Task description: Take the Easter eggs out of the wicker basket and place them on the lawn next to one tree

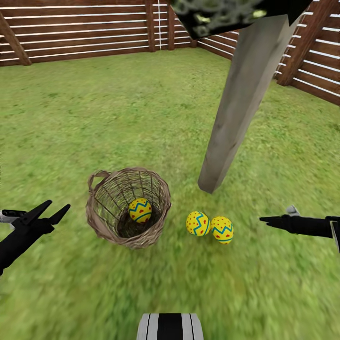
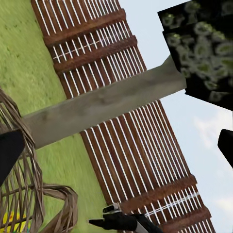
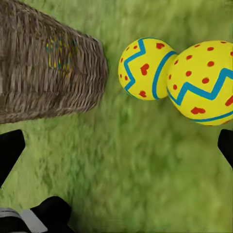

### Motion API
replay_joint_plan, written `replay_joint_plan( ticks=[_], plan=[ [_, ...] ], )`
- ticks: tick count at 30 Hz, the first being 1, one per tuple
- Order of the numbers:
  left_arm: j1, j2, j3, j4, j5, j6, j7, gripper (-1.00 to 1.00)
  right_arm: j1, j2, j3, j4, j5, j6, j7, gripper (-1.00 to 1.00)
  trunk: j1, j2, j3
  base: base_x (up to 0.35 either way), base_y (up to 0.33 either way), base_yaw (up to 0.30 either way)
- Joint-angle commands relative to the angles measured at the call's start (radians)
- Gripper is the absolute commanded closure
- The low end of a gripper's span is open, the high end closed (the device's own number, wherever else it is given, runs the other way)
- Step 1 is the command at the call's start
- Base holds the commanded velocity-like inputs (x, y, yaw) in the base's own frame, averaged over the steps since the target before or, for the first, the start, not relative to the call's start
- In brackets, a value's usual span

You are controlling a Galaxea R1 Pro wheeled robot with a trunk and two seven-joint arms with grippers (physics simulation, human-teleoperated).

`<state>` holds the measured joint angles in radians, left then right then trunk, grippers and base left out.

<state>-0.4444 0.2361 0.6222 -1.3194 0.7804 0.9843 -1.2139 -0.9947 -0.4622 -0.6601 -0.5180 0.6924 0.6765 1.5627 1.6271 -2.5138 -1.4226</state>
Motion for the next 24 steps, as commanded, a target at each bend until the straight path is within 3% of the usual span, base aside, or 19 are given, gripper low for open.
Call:
replay_joint_plan(
  ticks=[1, 3, 5, 9, 14, 20, 22, 24],
  plan=[
    [0.000, 0.001, 0.000, -0.001, 0.002, 0.006, -0.001, -1.00, -0.001, 0.001, -0.008, -0.001, -0.044, 0.011, 0.008, -1.00, -0.001, 0.000, 0.003, 0.000, 0.000, 0.000],
    [0.000, 0.004, 0.000, -0.001, 0.002, 0.004, -0.001, -1.00, 0.006, 0.002, 0.015, -0.002, -0.235, 0.014, 0.008, -1.00, -0.001, 0.000, 0.011, 0.000, 0.000, 0.000],
    [0.000, 0.005, 0.000, -0.002, 0.002, 0.004, -0.001, -1.00, 0.010, 0.003, 0.050, -0.012, -0.274, 0.015, 0.008, -1.00, -0.002, 0.001, 0.019, 0.000, 0.000, 0.000],
    [0.000, 0.007, 0.000, -0.001, -0.001, 0.005, 0.002, -1.00, 0.013, 0.052, 0.057, -0.132, -0.283, 0.055, 0.008, -1.00, -0.004, 0.002, 0.034, 0.000, 0.000, 0.000],
    [0.000, 0.012, 0.002, -0.001, -0.003, 0.008, 0.004, -1.00, 0.043, 0.058, 0.058, -0.156, -0.282, 0.057, 0.008, -1.00, -0.006, 0.003, 0.054, -0.011, 0.000, 0.000],
    [0.000, 0.012, 0.001, -0.001, -0.004, 0.008, 0.004, -1.00, 0.055, 0.070, 0.059, -0.205, -0.283, 0.057, 0.008, -1.00, -0.009, 0.004, 0.077, -0.201, 0.000, 0.000],
    [0.000, 0.012, 0.001, -0.001, -0.004, 0.008, 0.004, -1.00, 0.058, 0.086, 0.059, -0.227, -0.283, 0.057, 0.008, -1.00, -0.010, 0.005, 0.085, -0.050, 0.000, 0.000],
    [0.000, 0.012, 0.001, -0.001, -0.003, 0.007, 0.004, -1.00, 0.067, 0.122, 0.059, -0.284, -0.281, 0.057, 0.008, -1.00, -0.011, 0.005, 0.092, -0.017, 0.000, 0.000]
  ],
)
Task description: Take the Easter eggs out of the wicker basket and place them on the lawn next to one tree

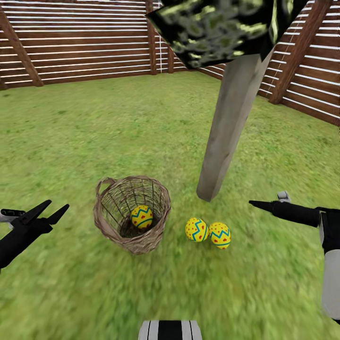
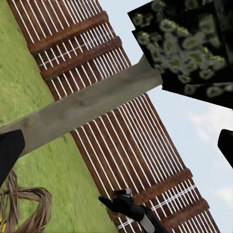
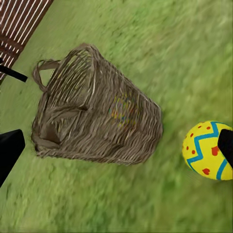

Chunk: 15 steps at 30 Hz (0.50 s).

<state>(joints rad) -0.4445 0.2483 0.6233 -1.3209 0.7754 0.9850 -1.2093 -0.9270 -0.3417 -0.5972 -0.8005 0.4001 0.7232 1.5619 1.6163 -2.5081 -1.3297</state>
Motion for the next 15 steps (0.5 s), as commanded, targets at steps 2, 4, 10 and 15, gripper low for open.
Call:
replay_joint_plan(
  ticks=[2, 4, 10, 15],
  plan=[
    [0.000, -0.001, 0.001, 0.000, 0.002, 0.005, -0.002, -1.00, 0.022, 0.048, 0.003, -0.101, 0.015, 0.014, 0.009, -1.00, -0.001, 0.000, 0.007, -0.006, 0.000, 0.000],
    [0.000, -0.002, 0.000, 0.000, 0.002, 0.005, -0.002, -1.00, 0.054, 0.085, 0.027, -0.203, 0.016, 0.051, 0.009, -1.00, -0.002, 0.001, 0.015, -0.002, 0.000, 0.000],
    [0.000, -0.005, 0.000, 0.000, 0.004, 0.003, -0.005, -1.00, 0.104, 0.148, 0.130, -0.366, 0.020, 0.177, 0.009, -1.00, -0.004, 0.002, 0.034, 0.000, 0.000, 0.022],
    [0.000, -0.012, 0.001, 0.000, 0.008, 0.000, -0.005, -1.00, 0.108, 0.171, 0.151, -0.367, 0.022, 0.179, 0.009, -1.00, -0.004, 0.002, 0.034, 0.000, 0.000, 0.236]
  ],
)
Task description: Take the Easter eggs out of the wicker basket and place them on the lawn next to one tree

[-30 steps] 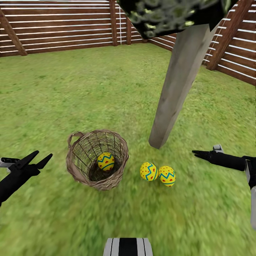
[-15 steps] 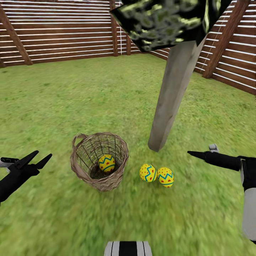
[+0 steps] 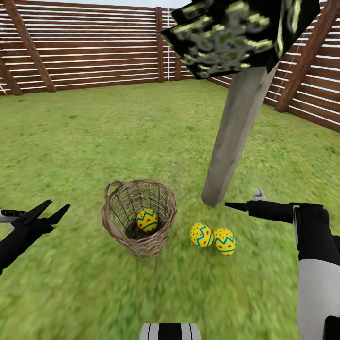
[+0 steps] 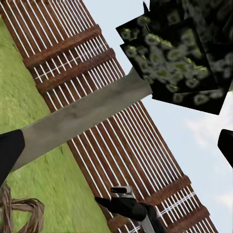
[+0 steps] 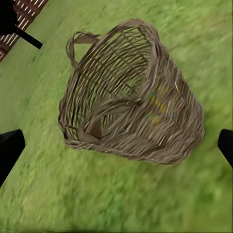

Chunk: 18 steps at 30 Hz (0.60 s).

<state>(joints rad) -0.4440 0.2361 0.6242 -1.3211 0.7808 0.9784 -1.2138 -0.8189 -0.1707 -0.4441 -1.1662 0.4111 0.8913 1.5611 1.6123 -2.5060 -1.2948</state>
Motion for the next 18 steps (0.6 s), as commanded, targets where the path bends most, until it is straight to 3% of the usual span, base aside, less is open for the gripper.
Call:
replay_joint_plan(
  ticks=[1, 6, 10, 18],
  plan=[
    [-0.001, -0.001, 0.000, 0.001, 0.003, 0.006, -0.001, -1.00, 0.000, 0.001, 0.000, -0.001, 0.011, 0.011, 0.010, -1.00, 0.000, 0.000, -0.001, 0.000, 0.000, 0.280],
    [-0.001, -0.002, 0.000, 0.001, 0.003, 0.005, -0.001, -1.00, 0.000, 0.010, 0.017, -0.002, 0.011, 0.012, 0.010, -1.00, 0.000, 0.000, -0.001, 0.000, 0.000, 0.289],
    [-0.001, -0.003, 0.000, 0.002, 0.003, 0.005, -0.001, -1.00, 0.000, 0.044, 0.068, -0.004, 0.013, 0.012, -0.005, -1.00, 0.000, 0.000, -0.001, 0.000, 0.000, 0.292],
    [-0.001, -0.004, 0.000, 0.002, 0.003, 0.005, -0.002, -1.00, 0.000, 0.060, 0.090, -0.006, 0.012, 0.015, -0.030, -1.00, 0.000, 0.000, -0.001, 0.000, 0.000, 0.292]
  ],
)
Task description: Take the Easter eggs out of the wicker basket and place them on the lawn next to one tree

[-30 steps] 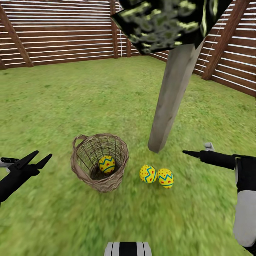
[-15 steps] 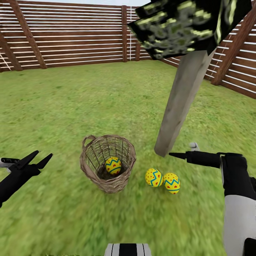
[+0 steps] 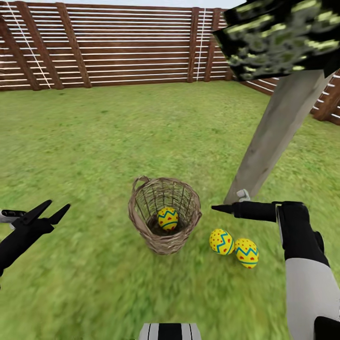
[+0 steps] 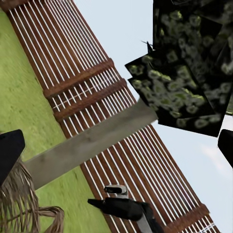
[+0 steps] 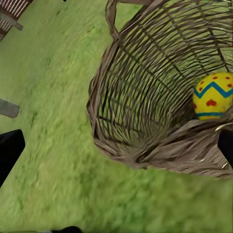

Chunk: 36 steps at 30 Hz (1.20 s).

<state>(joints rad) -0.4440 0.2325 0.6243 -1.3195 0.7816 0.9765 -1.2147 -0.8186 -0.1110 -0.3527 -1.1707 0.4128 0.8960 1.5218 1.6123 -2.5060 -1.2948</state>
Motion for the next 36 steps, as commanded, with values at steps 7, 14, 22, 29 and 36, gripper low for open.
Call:
replay_joint_plan(
  ticks=[7, 14, 22, 29, 36],
  plan=[
    [-0.001, -0.001, 0.000, 0.001, 0.002, 0.007, -0.001, -1.00, -0.001, 0.052, 0.027, -0.081, 0.011, 0.062, -0.039, -1.00, 0.000, 0.000, -0.001, 0.000, 0.113, 0.292],
    [-0.001, -0.002, 0.000, 0.002, 0.002, 0.006, -0.001, -1.00, -0.001, 0.088, 0.029, -0.111, 0.018, 0.067, -0.164, -1.00, 0.000, 0.000, -0.001, 0.000, 0.232, 0.292],
    [-0.001, -0.013, 0.002, 0.002, 0.002, 0.005, -0.001, -1.00, -0.001, 0.124, 0.135, -0.110, 0.051, 0.068, -0.428, -1.00, 0.000, 0.000, -0.001, 0.000, 0.022, 0.292],
    [-0.001, -0.013, 0.003, 0.033, 0.004, 0.005, -0.002, -1.00, -0.003, 0.157, 0.150, -0.113, 0.055, 0.067, -0.830, -1.00, 0.000, 0.000, -0.001, 0.000, 0.000, 0.087],
    [-0.001, -0.012, 0.002, 0.036, 0.003, 0.005, -0.002, -1.00, -0.005, 0.159, 0.150, -0.136, 0.058, 0.067, -0.939, -1.00, 0.000, 0.000, -0.001, 0.000, 0.000, 0.002]
  ],
)
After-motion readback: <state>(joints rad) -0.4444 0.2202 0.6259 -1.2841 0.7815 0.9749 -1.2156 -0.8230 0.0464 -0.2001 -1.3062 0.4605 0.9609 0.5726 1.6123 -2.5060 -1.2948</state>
